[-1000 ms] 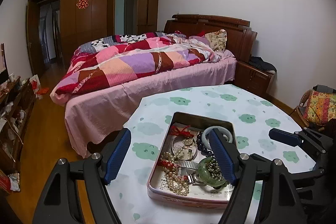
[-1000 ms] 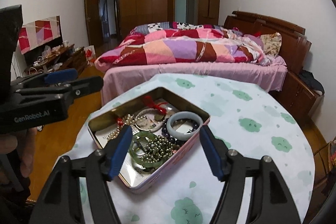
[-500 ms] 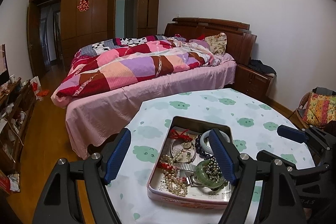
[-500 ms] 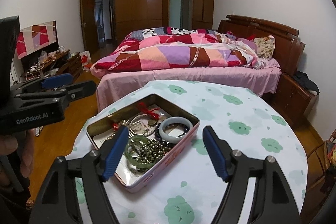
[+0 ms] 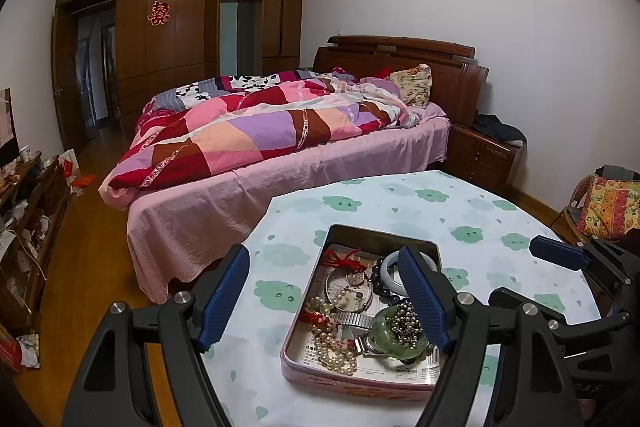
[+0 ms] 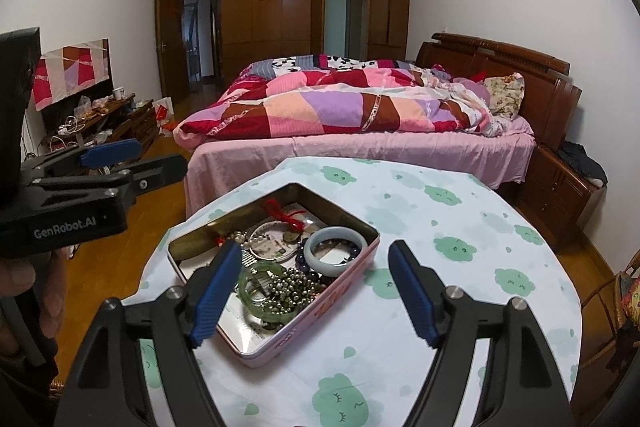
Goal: Organize jewelry
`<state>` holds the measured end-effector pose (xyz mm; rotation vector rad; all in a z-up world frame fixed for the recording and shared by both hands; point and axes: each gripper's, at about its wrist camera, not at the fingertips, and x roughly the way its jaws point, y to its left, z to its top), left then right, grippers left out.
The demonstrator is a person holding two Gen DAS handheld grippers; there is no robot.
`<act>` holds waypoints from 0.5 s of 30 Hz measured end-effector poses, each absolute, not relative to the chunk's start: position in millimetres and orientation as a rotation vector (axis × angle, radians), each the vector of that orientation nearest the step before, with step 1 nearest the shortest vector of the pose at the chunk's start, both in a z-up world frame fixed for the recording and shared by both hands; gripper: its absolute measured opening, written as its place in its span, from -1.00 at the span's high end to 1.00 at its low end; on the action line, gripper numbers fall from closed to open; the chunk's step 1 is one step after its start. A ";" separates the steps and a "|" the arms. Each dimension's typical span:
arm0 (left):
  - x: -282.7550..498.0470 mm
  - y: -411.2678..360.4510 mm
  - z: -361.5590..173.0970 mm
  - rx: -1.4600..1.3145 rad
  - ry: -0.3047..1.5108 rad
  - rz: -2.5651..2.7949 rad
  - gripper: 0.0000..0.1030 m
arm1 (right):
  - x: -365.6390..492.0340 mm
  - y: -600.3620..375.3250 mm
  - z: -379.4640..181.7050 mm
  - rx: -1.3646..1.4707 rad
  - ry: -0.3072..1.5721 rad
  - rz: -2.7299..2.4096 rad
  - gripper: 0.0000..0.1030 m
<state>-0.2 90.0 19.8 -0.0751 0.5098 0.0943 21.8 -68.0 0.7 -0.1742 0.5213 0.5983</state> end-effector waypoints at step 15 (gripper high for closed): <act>1.3 89.9 18.2 -0.064 0.515 0.096 -0.49 | 21.2 -72.7 1.3 -0.167 0.519 0.584 -0.60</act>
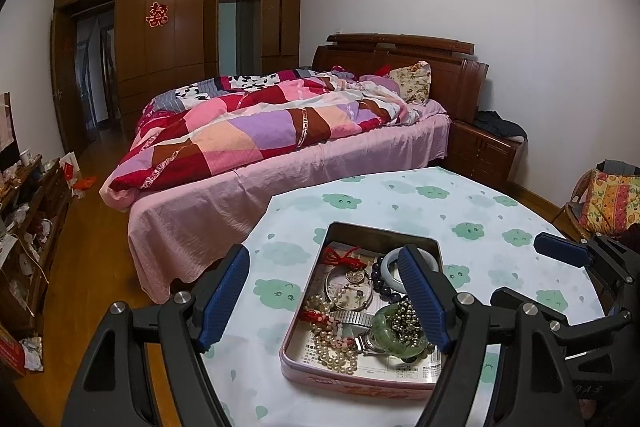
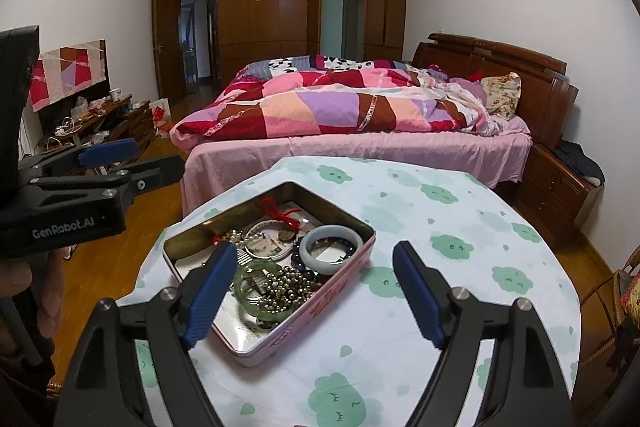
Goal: Organize jewelry
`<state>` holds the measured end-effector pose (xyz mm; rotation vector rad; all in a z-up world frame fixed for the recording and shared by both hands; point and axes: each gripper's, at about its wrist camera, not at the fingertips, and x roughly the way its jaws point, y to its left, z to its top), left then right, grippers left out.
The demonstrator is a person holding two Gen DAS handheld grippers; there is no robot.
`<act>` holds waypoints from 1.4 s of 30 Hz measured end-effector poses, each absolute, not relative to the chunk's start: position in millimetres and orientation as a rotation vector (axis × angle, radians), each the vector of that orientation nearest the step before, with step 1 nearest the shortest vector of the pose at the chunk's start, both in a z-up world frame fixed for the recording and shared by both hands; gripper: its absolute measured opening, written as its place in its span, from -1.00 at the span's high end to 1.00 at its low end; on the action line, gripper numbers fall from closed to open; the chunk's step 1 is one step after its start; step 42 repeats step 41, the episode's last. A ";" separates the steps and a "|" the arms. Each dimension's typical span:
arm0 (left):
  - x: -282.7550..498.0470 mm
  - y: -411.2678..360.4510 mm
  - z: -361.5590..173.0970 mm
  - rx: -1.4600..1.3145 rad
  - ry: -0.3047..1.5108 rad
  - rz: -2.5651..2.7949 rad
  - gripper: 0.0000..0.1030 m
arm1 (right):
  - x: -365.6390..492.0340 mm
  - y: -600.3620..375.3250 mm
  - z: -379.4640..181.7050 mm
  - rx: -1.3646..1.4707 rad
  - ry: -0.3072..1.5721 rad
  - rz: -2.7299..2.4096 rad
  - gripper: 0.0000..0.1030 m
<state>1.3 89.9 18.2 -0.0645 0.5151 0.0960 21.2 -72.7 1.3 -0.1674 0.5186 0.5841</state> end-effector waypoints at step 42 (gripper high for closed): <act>7.1 86.6 7.2 -0.025 0.528 0.141 -0.73 | 23.2 -72.4 -11.2 -0.181 0.529 0.568 -0.70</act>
